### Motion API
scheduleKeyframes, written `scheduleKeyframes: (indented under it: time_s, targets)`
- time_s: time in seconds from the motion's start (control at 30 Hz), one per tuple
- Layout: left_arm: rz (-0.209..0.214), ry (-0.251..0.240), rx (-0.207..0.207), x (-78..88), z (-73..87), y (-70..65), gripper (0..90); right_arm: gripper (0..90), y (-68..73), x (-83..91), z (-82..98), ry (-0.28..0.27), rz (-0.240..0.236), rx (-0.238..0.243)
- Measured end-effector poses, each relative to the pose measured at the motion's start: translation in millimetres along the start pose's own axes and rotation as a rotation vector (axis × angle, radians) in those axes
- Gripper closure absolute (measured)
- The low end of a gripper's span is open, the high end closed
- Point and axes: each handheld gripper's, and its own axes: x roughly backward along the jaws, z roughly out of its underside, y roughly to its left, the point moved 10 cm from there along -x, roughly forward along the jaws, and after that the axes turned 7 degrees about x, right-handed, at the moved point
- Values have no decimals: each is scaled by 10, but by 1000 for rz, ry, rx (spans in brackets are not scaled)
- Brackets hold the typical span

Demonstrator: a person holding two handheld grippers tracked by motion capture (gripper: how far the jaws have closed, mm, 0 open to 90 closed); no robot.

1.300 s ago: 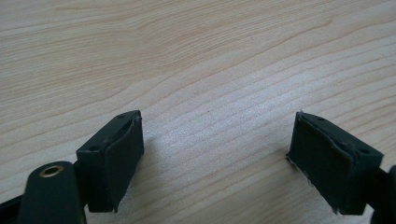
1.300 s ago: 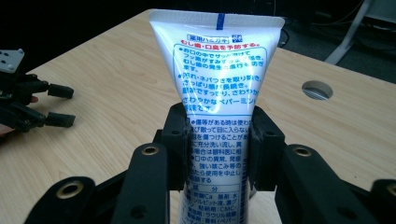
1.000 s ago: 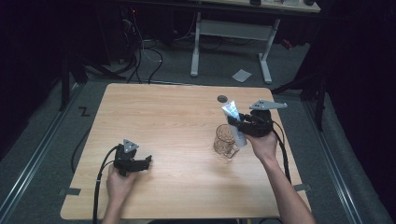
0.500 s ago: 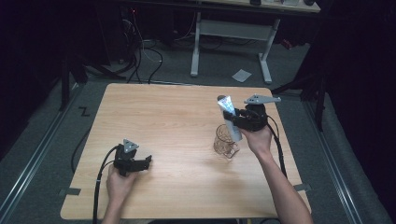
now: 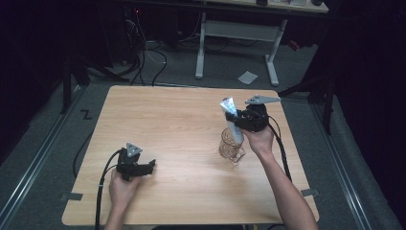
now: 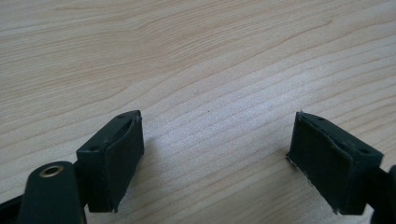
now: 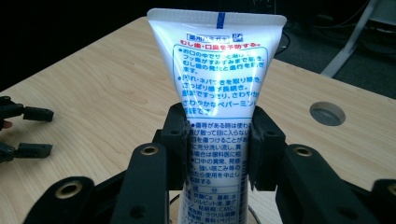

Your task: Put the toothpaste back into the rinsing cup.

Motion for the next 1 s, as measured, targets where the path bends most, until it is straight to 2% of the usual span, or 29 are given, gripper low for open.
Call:
scheduleKeyframes:
  time_s: [0.47,0.7,1.0]
  targets:
    - [0,1,-1,0,0,0,181,647,-1,-179,139,47,11,13]
    - [0,0,0,0,0,0,181,646,11,-196,198,59,9,10]
    - [0,0,-1,0,0,0,181,643,44,-203,217,71,10,43]
